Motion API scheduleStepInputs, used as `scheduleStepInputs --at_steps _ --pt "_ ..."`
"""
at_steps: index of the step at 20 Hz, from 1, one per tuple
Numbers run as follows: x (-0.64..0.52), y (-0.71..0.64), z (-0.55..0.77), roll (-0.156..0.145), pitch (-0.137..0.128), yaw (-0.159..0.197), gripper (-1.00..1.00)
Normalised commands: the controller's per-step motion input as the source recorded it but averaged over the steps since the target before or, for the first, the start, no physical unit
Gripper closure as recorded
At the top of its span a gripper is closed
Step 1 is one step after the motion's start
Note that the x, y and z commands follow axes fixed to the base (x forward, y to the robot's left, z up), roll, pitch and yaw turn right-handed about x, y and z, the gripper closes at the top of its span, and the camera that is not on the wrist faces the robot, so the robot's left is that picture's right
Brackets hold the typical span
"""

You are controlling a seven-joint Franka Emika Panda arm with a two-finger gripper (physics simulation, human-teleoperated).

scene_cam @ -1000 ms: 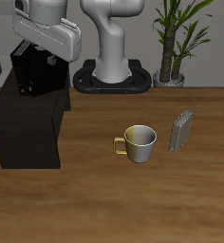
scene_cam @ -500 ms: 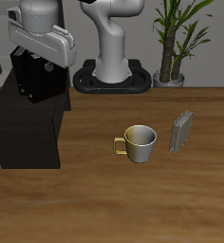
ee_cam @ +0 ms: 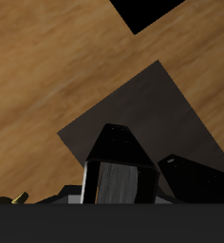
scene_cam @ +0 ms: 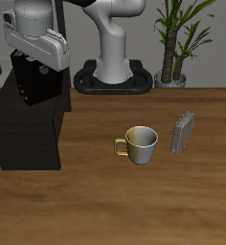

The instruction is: Place the right black book upright on top of the shelf and place the left black book upright on top of the shelf

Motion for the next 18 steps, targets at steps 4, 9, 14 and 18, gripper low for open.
scheduleStepInputs --at_steps 4,9,14,18 --pt "0.04 -0.17 -0.19 0.047 0.049 -0.102 1.0" --pt "0.0 -0.1 -0.18 -0.004 0.016 -0.015 1.0" --pt "0.08 -0.04 -0.21 -0.028 0.051 0.052 -1.0" --pt "0.01 -0.02 -0.07 -0.03 0.007 -0.026 -1.0"
